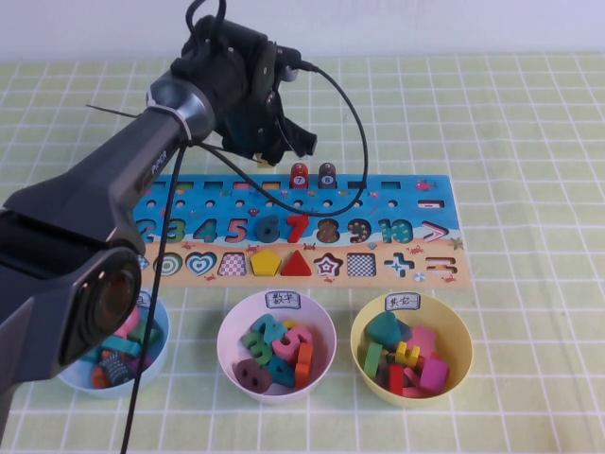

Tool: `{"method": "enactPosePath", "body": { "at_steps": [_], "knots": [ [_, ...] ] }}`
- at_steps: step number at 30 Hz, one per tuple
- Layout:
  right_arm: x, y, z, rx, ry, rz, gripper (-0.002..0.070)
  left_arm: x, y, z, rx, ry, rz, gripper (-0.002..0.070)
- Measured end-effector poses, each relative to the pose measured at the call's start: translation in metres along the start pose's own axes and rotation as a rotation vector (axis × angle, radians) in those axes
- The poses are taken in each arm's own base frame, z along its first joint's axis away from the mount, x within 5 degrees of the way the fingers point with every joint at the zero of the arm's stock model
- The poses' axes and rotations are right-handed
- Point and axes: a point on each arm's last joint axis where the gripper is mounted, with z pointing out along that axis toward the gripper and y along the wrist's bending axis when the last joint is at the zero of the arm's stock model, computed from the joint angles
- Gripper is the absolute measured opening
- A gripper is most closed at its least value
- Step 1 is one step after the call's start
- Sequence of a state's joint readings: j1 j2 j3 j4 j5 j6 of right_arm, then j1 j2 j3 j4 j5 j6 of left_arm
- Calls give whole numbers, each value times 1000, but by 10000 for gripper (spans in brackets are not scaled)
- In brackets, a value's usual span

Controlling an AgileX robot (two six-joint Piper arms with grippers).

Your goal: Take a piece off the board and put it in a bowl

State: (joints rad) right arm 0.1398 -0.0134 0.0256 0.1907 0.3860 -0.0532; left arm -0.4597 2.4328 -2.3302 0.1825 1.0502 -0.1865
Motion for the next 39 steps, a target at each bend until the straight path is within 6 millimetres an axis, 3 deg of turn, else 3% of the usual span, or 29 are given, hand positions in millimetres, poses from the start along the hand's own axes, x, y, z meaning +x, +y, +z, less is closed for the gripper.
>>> {"method": "enactPosePath", "body": {
  "at_steps": [7, 10, 12, 17, 21, 25, 33, 39],
  "knots": [
    [0, 0, 0, 0, 0, 0, -17, -3, 3, -11, -12, 21, -6, 207],
    [0, 0, 0, 0, 0, 0, -17, -5, 6, -26, -14, 23, 4, 207],
    [0, 0, 0, 0, 0, 0, -17, -7, 8, -41, -16, 21, 24, 207],
    [0, 0, 0, 0, 0, 0, -17, -12, 17, -100, -9, -21, 88, 207],
    [0, 0, 0, 0, 0, 0, -17, 2, 24, -143, -1, -19, 162, 207],
    [0, 0, 0, 0, 0, 0, -17, 35, 32, -169, -8, 51, 189, 207],
    [0, 0, 0, 0, 0, 0, -17, 142, 46, -243, 24, 47, 104, 207],
    [0, 0, 0, 0, 0, 0, -17, 224, 52, -257, 67, 5, -6, 207]
  ]
}}
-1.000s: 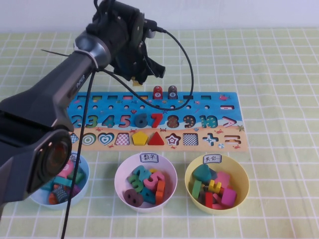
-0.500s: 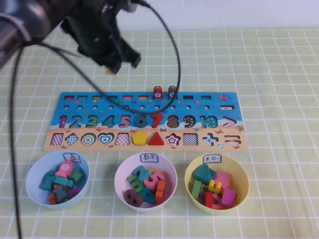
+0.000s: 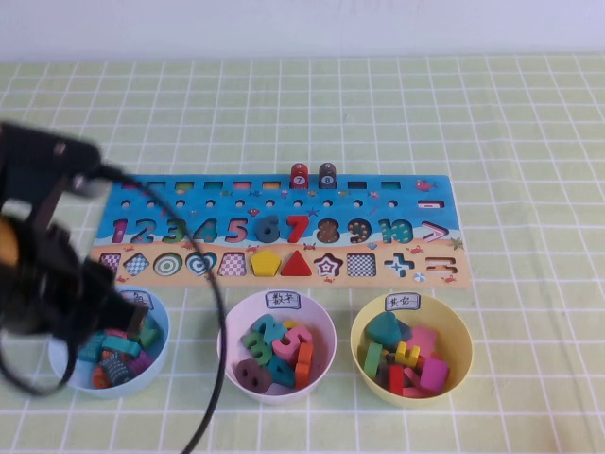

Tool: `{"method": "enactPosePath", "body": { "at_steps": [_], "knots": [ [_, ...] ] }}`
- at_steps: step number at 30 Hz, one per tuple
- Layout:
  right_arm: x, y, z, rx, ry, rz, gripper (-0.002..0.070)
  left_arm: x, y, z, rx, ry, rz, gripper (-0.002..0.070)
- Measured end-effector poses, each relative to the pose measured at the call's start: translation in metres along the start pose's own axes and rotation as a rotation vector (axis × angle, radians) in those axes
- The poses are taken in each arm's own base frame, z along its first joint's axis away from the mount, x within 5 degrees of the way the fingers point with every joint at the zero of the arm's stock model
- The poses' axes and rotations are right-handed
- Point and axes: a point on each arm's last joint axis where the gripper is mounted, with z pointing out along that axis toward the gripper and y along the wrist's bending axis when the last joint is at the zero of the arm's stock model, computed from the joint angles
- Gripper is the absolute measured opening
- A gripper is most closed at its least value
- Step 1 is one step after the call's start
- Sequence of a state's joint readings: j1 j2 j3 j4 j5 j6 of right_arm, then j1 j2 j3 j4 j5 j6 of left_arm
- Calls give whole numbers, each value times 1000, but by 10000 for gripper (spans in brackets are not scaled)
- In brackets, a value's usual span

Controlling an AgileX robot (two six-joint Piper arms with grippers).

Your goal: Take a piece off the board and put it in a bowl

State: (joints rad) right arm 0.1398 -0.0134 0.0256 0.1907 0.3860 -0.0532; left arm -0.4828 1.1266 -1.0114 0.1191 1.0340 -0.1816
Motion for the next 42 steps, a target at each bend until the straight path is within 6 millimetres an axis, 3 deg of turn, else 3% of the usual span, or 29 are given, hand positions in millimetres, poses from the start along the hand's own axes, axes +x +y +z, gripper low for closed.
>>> {"method": "enactPosePath", "body": {
  "at_steps": [5, 9, 18, 27, 32, 39, 42],
  "knots": [
    [0, 0, 0, 0, 0, 0, -17, 39, 3, 12, 3, -16, -21, 207],
    [0, 0, 0, 0, 0, 0, -17, 45, 6, 24, -37, 9, -11, 207],
    [0, 0, 0, 0, 0, 0, -17, 29, 12, 69, -182, 71, -50, 207],
    [0, 0, 0, 0, 0, 0, -17, 21, 10, 124, -139, 131, -94, 207],
    [0, 0, 0, 0, 0, 0, -17, 17, 9, 135, -132, 127, -96, 207],
    [0, 0, 0, 0, 0, 0, -17, -4, 14, 135, -132, 86, -140, 208],
    [0, 0, 0, 0, 0, 0, -17, -9, 13, 137, -129, 102, -155, 257]
  ]
}}
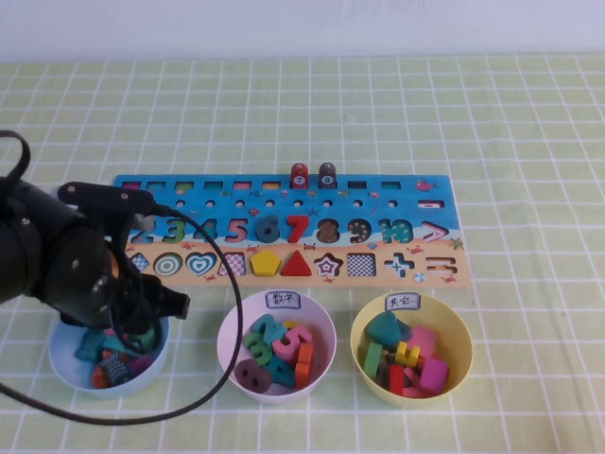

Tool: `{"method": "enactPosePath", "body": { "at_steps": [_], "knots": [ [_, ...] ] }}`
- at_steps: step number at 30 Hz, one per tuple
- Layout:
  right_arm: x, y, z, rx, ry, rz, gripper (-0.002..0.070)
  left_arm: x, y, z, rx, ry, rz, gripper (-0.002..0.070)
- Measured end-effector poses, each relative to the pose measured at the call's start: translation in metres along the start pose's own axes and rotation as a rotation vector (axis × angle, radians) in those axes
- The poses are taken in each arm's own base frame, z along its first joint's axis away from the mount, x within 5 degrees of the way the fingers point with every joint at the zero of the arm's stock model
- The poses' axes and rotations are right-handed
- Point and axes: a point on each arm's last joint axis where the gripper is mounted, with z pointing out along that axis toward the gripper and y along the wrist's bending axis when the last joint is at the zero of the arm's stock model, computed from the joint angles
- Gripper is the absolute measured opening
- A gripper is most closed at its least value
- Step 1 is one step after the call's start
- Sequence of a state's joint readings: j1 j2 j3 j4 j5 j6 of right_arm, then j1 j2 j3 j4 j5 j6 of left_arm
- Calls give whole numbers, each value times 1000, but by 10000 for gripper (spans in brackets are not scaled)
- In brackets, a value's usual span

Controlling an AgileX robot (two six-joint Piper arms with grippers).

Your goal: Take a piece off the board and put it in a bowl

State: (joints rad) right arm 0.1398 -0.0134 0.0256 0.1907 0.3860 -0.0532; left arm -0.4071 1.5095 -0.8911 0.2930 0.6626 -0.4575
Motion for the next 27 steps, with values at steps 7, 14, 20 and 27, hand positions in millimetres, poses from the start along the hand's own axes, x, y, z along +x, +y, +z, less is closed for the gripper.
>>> {"method": "enactPosePath", "body": {
  "at_steps": [7, 14, 20, 27],
  "knots": [
    [0, 0, 0, 0, 0, 0, -17, -4, -1, 3, -22, 66, 25, 434],
    [0, 0, 0, 0, 0, 0, -17, -22, 8, -45, -32, -56, 80, 436],
    [0, 0, 0, 0, 0, 0, -17, -2, 32, -142, -2, -337, 38, 146],
    [0, 0, 0, 0, 0, 0, -17, 61, 55, -226, 105, -562, 3, 5]
  ]
}}
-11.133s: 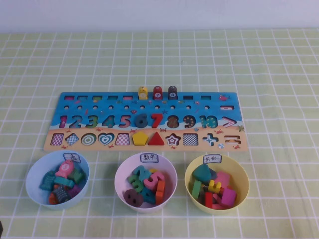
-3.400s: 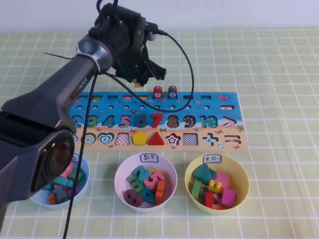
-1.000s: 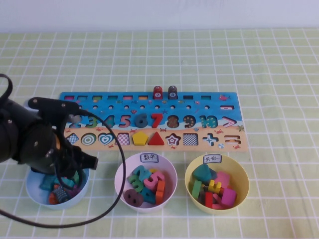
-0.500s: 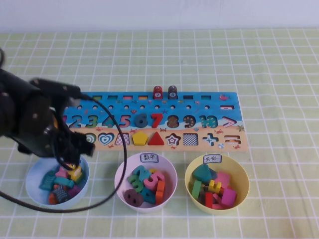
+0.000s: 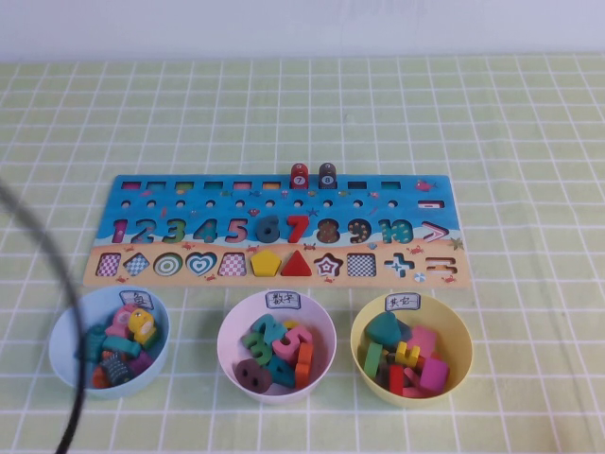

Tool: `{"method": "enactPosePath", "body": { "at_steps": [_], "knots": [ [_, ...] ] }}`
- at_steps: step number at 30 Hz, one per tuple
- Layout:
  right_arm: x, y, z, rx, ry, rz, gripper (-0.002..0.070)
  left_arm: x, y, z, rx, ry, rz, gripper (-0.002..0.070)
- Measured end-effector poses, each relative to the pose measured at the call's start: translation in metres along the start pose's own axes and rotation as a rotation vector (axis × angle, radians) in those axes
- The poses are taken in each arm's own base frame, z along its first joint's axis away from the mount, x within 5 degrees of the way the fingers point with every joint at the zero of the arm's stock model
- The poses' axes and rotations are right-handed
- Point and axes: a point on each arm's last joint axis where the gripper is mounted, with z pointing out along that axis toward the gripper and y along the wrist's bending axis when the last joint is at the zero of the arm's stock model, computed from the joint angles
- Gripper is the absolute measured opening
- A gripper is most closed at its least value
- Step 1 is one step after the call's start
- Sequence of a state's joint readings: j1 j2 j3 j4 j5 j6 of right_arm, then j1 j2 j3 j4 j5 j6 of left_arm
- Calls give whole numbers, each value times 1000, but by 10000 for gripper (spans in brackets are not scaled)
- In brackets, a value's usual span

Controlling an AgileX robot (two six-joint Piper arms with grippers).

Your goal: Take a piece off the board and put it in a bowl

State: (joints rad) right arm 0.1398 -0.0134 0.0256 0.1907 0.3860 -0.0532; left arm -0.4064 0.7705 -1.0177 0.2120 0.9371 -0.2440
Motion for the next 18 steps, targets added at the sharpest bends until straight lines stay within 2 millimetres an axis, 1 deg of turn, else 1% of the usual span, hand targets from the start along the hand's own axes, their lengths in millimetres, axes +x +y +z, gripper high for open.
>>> {"method": "enactPosePath", "body": {
  "at_steps": [2, 3, 4, 6, 7, 11, 14, 18],
  "knots": [
    [0, 0, 0, 0, 0, 0, -17, 13, 2, -21, 43, -53, -5, 1],
    [0, 0, 0, 0, 0, 0, -17, 20, 3, -27, 56, -67, -5, 0],
    [0, 0, 0, 0, 0, 0, -17, 32, 3, -33, 75, -78, -11, -1],
    [0, 0, 0, 0, 0, 0, -17, 50, 4, -35, 98, -78, -21, -1],
    [0, 0, 0, 0, 0, 0, -17, 63, 4, -34, 115, -73, -31, -1],
    [0, 0, 0, 0, 0, 0, -17, 100, -1, -25, 193, -70, -85, -2],
    [0, 0, 0, 0, 0, 0, -17, 120, -4, -13, 231, -36, -118, -2],
    [0, 0, 0, 0, 2, 0, -17, 143, -5, 7, 220, 41, -120, -2]
  ]
}}
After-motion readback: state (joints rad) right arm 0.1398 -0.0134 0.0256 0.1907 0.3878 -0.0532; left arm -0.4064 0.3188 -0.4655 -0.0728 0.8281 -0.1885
